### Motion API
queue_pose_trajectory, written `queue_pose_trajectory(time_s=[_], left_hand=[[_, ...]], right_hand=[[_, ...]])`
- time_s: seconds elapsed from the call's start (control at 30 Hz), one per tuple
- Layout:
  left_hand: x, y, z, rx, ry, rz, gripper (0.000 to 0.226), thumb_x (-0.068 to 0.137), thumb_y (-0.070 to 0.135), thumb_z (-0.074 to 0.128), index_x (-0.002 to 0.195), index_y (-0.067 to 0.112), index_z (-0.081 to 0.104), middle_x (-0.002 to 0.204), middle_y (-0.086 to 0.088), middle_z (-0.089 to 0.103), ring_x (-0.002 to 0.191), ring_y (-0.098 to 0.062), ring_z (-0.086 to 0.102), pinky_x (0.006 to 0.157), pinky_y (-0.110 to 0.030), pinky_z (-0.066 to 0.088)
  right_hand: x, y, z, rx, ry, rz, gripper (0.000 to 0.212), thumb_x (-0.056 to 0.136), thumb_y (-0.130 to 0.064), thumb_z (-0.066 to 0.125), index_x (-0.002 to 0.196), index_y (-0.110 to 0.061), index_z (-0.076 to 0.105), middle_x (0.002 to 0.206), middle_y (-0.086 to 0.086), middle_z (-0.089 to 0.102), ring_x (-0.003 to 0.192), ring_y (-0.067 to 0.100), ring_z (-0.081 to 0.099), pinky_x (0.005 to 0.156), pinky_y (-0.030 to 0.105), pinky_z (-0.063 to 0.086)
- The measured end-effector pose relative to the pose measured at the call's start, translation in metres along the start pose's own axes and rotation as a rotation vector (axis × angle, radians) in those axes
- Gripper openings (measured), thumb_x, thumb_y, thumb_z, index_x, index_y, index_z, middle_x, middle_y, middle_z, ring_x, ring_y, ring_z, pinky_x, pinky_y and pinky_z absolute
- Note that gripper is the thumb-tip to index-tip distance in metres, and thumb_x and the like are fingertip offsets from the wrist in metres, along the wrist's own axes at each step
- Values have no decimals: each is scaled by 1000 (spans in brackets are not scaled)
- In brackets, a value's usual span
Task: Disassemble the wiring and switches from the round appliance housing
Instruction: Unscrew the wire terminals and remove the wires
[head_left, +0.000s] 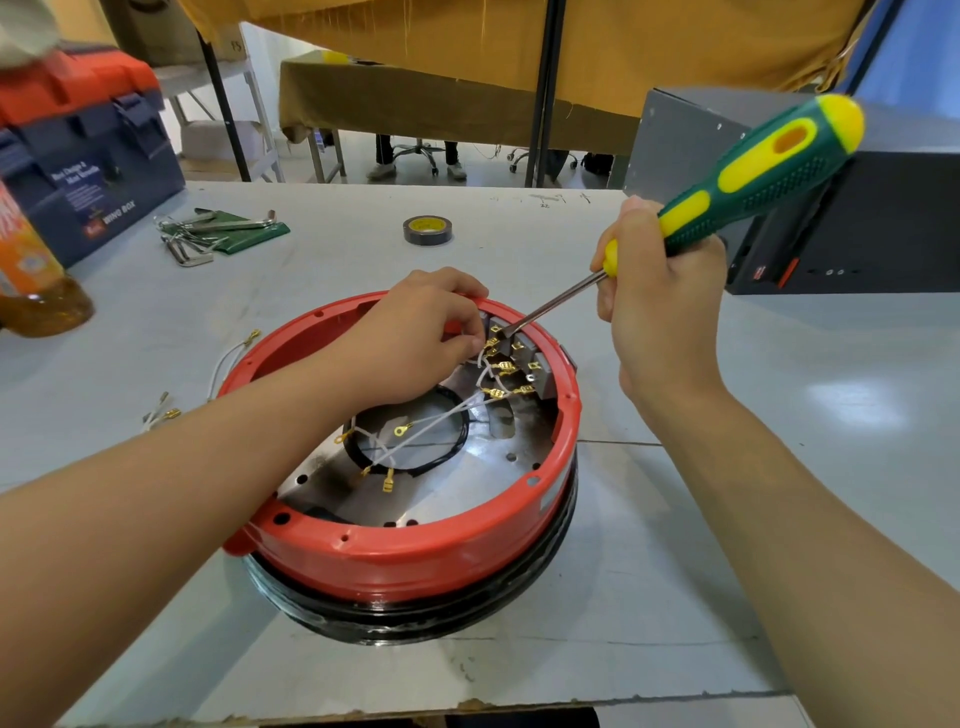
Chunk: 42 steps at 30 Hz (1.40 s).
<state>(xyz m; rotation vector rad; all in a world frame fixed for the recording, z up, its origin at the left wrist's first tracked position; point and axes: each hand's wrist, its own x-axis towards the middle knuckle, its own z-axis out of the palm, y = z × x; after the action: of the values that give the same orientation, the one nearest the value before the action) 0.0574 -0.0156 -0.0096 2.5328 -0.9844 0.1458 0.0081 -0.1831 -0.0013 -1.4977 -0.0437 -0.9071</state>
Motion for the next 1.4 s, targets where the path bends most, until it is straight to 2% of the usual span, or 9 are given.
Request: queue_pose_trajectory(time_s=[0.1,0.2,0.3,0.53,0.6,0.67,0.8,1.03,1.4], left_hand=[[0,0,0,2,0,2,11,92,20,57,87,19,67,138,6,46,120,-13,39,92,-22,25],[-1,0,0,2,-1,2,11,91,20,58,84,22,65,138,6,46,121,-13,38,92,-22,24],[-1,0,0,2,0,3,11,91,20,58,82,23,64,138,6,46,121,-13,38,93,-22,25],[-1,0,0,6,1,4,11,91,20,58,84,23,65,139,6,45,121,-13,39,93,-23,26],[-1,0,0,8,0,3,11,91,20,58,84,23,65,139,6,45,121,-13,39,92,-23,26],[-1,0,0,8,-2,3,10,91,20,58,85,22,66,139,6,45,121,-14,39,93,-23,26],[-1,1,0,3,0,0,11,92,20,57,85,21,66,139,6,46,121,-14,39,92,-22,26],[-1,2,-1,3,1,-2,11,92,19,56,86,19,66,138,5,46,121,-15,40,93,-23,27],[-1,3,-1,10,1,0,12,92,18,56,86,20,66,138,5,46,121,-15,40,93,-23,27]], right_hand=[[-5,-2,2,-48,12,-29,34,84,-32,48,51,-20,50,45,-10,47,46,6,44,53,22,34],[-14,-5,3,-140,-30,-165,44,83,-38,45,56,-3,50,46,0,43,45,7,44,51,21,37],[-20,-7,2,-153,-60,-233,39,85,-34,45,58,-7,50,48,0,44,47,6,45,53,19,39],[-19,-3,-1,-158,-67,-256,39,87,-32,45,60,-4,53,50,2,45,49,8,47,54,20,39],[-18,-2,-1,-138,-65,-229,40,86,-34,45,60,-5,52,50,1,45,48,8,46,52,19,38],[-15,0,-3,-115,-60,-185,38,86,-34,46,58,-9,50,48,-7,45,47,7,46,51,16,36],[-7,5,-4,-54,-36,-91,33,88,-25,46,55,-21,49,44,-14,47,45,4,46,51,13,34],[-4,5,-3,13,-6,-25,32,86,-27,47,54,-22,49,45,-13,46,45,2,43,51,15,33],[-8,1,3,-32,78,-28,34,83,-31,48,50,-26,47,43,-12,49,44,6,45,53,24,35]])
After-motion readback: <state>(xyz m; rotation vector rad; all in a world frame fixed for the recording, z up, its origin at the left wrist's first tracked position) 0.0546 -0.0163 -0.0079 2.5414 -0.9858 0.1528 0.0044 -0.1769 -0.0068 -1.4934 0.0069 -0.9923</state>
